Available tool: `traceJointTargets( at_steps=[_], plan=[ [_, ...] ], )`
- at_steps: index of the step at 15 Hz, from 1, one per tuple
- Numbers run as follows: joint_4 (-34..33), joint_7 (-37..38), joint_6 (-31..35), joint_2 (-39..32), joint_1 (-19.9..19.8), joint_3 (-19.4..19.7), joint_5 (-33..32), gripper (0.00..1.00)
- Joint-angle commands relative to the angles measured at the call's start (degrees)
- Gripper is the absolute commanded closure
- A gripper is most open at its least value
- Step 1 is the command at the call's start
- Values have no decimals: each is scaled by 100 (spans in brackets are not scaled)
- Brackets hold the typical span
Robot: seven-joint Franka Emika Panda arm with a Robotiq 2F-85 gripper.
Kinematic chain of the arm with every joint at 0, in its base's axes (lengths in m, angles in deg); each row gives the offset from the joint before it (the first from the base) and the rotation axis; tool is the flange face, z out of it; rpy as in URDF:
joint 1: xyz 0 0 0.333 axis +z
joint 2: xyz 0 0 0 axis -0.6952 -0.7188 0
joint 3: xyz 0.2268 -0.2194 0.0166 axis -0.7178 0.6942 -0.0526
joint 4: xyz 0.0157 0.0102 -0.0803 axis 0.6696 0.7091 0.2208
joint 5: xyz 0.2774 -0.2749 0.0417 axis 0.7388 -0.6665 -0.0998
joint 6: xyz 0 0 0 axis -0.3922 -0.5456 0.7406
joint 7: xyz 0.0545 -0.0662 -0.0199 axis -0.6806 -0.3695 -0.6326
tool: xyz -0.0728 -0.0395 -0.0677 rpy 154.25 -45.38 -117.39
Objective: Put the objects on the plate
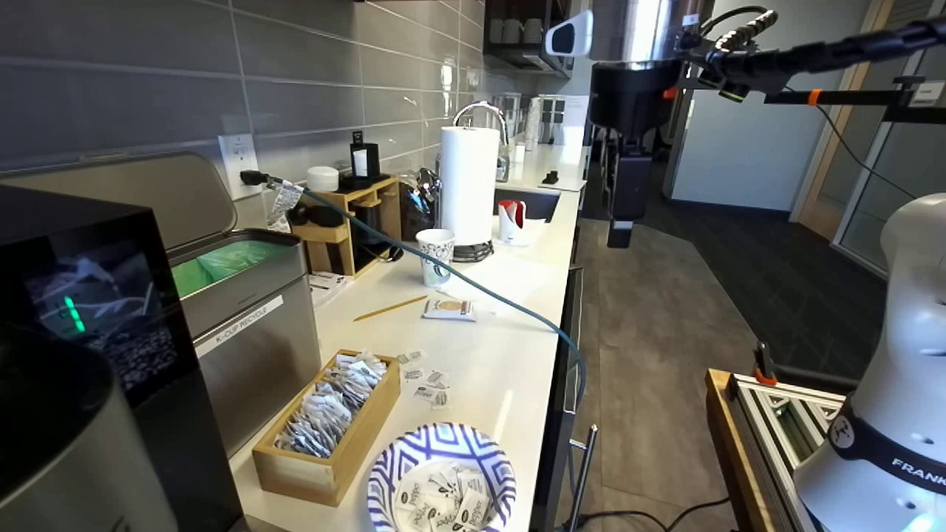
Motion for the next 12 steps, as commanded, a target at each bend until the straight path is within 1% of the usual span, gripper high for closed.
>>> traceJointTargets(
  at_steps=[1, 3, 7, 9, 10, 11, 12],
  plan=[
    [-404, 221, 610, -756, 135, -46, -122, 0],
    [-692, 210, 980, -1263, 151, -69, -131, 0],
    [-1155, 30, 1318, -2192, 177, 60, -24, 0],
    [-1307, -135, 1357, -2585, 193, 142, 42, 0],
    [-1439, -187, 1161, -2776, 197, 171, 94, 0],
    [-1130, -34, 1315, -2345, 211, 150, -9, 0],
    [-1213, -70, 1314, -2528, 209, 178, -4, 0]
  ],
)
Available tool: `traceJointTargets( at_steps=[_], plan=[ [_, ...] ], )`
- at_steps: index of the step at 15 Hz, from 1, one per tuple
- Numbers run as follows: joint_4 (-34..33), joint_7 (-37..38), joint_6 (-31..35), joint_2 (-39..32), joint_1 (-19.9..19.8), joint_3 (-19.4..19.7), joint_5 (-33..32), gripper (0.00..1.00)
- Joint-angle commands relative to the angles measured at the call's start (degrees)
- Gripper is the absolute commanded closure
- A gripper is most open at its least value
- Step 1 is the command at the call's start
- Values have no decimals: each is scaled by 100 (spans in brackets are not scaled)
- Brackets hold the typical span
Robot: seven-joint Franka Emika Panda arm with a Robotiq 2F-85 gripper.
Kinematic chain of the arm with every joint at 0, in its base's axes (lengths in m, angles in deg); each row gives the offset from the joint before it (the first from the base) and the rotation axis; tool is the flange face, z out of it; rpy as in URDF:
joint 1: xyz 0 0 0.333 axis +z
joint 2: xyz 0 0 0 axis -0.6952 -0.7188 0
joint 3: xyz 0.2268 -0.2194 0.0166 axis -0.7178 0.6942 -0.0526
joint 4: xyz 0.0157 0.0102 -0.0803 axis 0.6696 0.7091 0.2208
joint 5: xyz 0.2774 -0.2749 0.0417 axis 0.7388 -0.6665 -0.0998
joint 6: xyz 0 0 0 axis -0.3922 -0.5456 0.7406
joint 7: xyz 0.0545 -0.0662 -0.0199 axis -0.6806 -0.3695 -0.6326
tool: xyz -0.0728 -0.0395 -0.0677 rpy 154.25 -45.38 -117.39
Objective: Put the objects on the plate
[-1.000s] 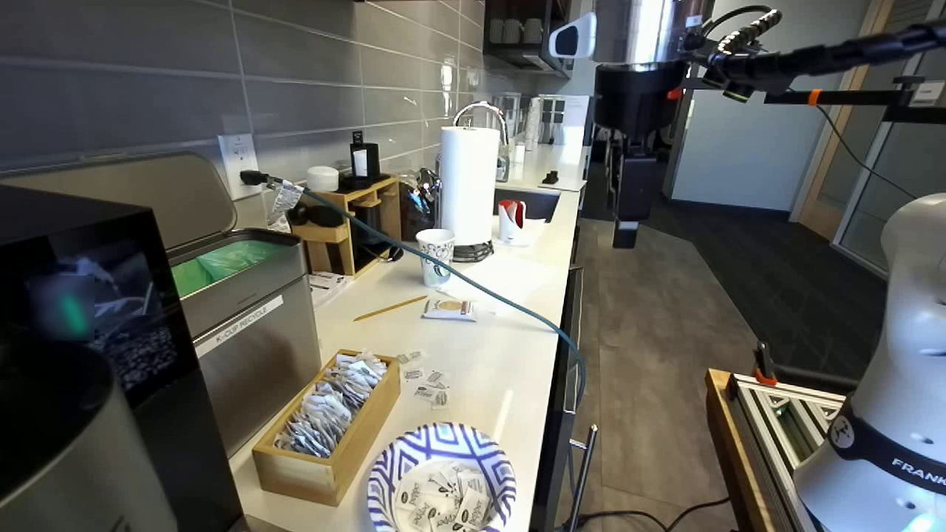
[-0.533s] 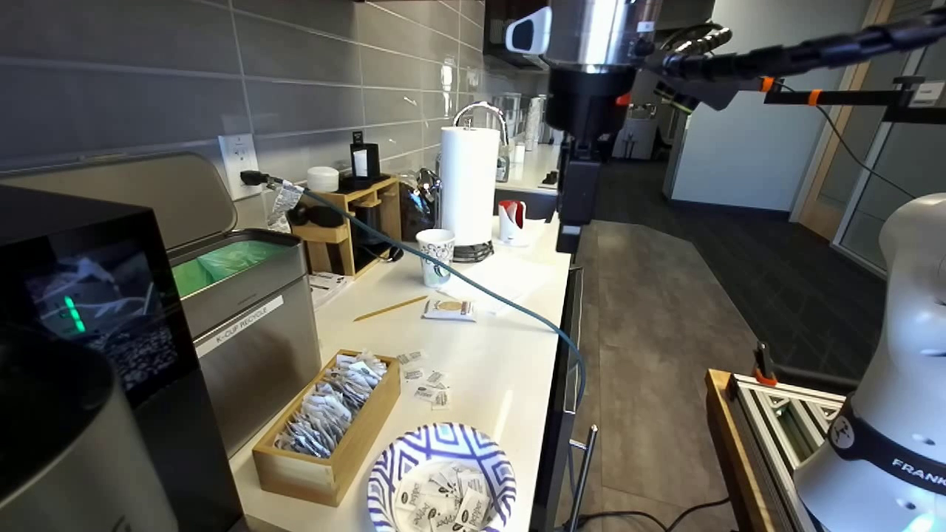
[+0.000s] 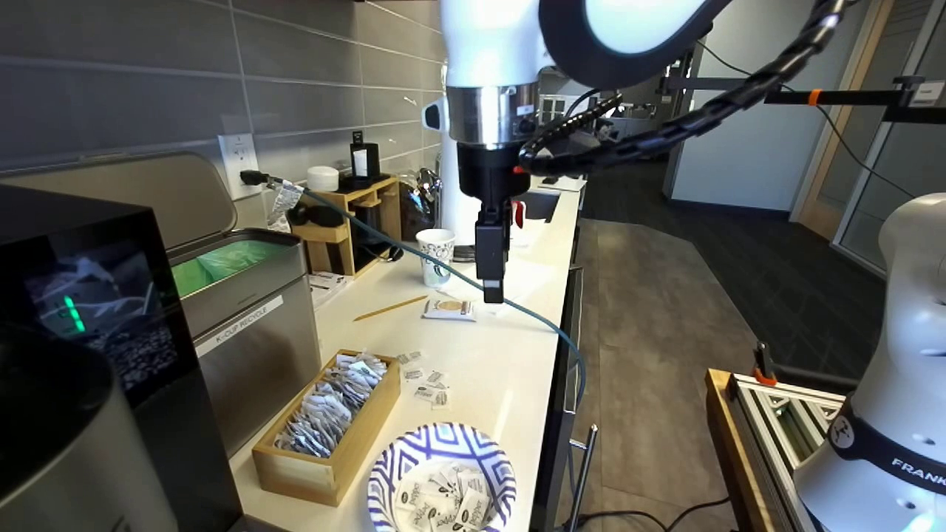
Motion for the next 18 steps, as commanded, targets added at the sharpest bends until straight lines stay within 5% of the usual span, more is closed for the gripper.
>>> traceJointTargets(
  at_steps=[1, 16, 18],
  plan=[
    [-68, -6, -16, -126, 106, 118, -14, 0],
    [-1017, -453, 639, -2245, -38, 578, 740, 0],
    [-834, -512, 672, -2051, -39, 586, 656, 0]
  ],
)
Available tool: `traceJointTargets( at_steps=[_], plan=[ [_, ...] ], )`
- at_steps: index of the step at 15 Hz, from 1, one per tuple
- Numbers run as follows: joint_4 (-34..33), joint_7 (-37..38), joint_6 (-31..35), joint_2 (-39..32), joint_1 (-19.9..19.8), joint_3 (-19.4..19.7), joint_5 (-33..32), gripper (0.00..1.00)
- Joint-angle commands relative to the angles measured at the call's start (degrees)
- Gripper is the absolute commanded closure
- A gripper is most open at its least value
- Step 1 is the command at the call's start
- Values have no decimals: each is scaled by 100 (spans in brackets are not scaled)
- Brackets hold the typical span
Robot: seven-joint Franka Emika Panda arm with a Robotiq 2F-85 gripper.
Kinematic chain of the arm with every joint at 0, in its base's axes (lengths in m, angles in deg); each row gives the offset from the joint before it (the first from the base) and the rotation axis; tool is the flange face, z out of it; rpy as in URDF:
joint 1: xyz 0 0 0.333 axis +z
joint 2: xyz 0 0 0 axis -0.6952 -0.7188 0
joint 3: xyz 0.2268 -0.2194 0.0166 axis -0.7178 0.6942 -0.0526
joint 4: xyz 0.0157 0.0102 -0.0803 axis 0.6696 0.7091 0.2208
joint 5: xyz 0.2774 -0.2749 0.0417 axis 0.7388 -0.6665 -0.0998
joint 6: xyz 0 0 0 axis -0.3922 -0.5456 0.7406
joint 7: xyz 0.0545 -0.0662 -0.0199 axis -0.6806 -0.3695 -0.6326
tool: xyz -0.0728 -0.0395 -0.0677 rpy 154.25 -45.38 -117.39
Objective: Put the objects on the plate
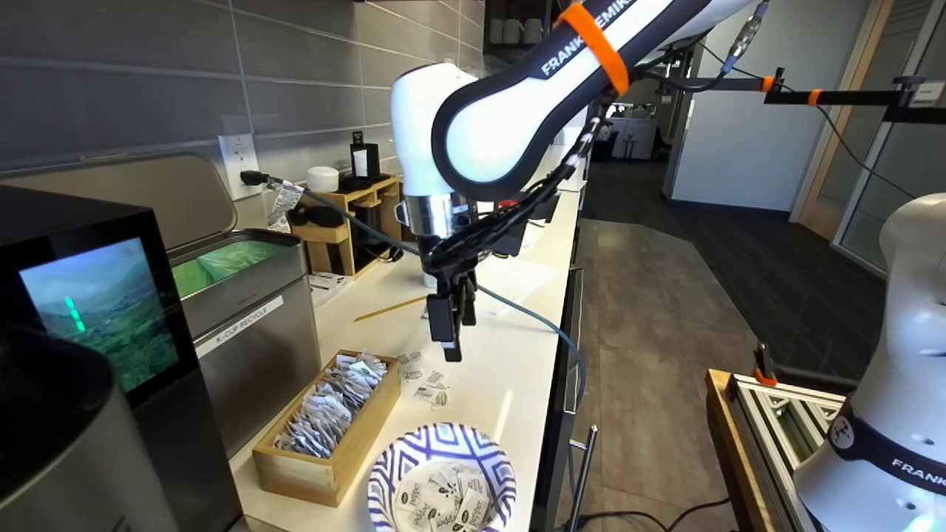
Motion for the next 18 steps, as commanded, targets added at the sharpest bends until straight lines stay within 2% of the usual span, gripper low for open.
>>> traceJointTargets(
  at_steps=[1, 4, 7, 9, 13, 14, 18],
  plan=[
    [-79, 9, -20, -102, 20, 18, 18, 0],
    [-171, 28, -23, -223, 20, 18, 28, 0],
    [222, -245, 841, -175, -47, -56, 341, 0],
    [827, -490, 1615, 84, -150, -113, 822, 0],
    [1937, -389, 2865, 487, -198, -86, 1313, 0],
    [1306, -307, 2427, 88, -134, -43, 1029, 0],
    [1372, -310, 2528, 126, -136, -41, 1037, 0]
  ],
)
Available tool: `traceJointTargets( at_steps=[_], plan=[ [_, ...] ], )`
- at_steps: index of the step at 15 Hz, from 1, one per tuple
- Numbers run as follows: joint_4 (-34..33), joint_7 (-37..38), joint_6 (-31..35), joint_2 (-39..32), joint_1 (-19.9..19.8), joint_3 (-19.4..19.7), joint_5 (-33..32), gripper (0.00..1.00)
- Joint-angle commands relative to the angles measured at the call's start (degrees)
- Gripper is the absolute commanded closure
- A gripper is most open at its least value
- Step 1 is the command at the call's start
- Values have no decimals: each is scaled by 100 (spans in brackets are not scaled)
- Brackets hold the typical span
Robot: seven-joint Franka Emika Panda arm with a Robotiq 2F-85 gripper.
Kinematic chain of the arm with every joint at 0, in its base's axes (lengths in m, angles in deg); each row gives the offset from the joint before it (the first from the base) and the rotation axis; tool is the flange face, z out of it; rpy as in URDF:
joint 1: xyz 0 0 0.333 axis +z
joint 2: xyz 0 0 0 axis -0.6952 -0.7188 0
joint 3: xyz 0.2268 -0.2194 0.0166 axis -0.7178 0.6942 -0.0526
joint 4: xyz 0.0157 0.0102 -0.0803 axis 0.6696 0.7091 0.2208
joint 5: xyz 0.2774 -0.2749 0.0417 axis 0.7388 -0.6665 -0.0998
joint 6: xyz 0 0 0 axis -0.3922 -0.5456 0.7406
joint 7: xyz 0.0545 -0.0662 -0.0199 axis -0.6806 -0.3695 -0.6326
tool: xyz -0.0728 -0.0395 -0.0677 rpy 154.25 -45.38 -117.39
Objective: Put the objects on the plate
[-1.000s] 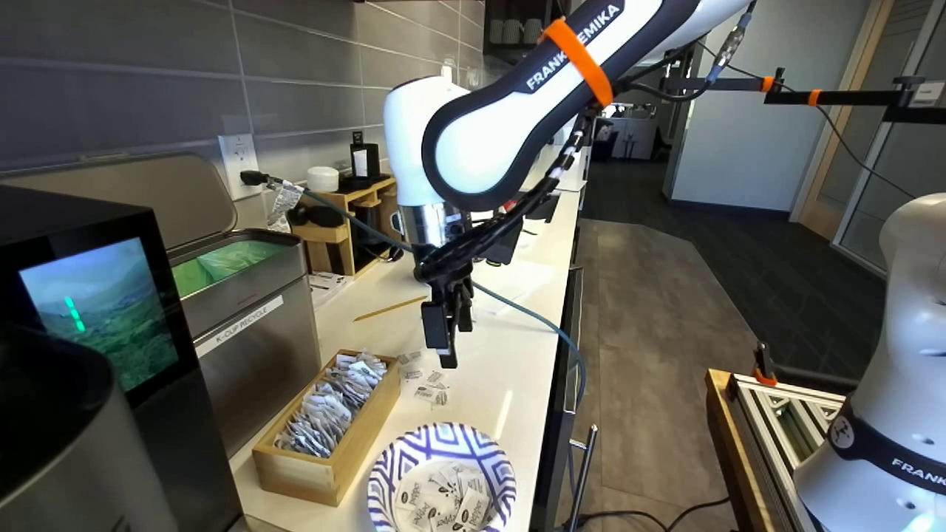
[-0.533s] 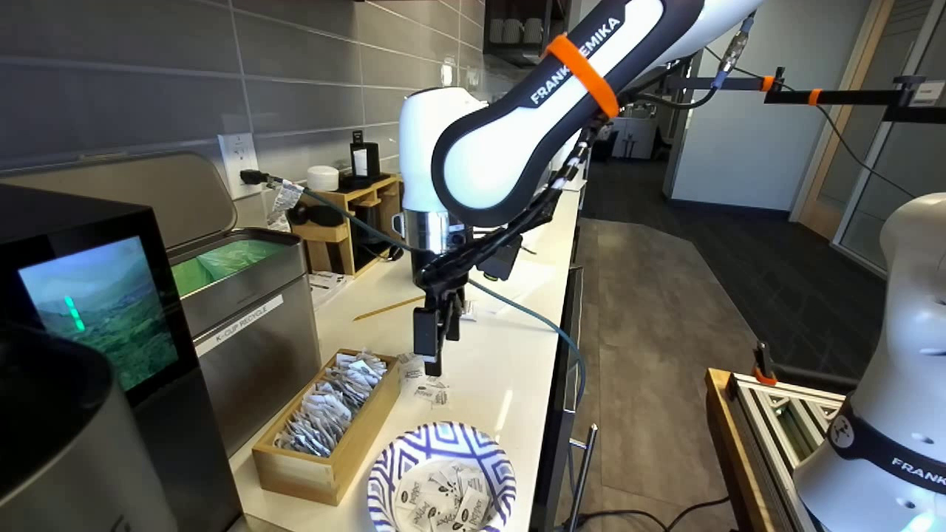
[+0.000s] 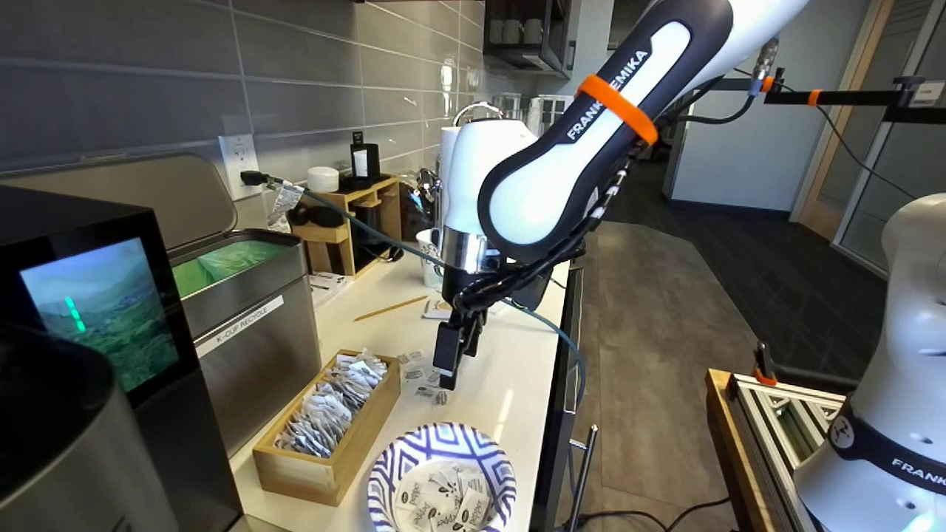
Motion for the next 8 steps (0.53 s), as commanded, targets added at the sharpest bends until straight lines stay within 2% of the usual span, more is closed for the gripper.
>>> traceJointTargets(
  at_steps=[1, 3, 8],
  plan=[
    [-76, 118, -36, -51, 36, 7, -115, 0],
    [-188, 472, -110, -164, 146, 84, -464, 0],
    [-193, 448, -286, -225, 131, 62, -643, 0]
  ],
)
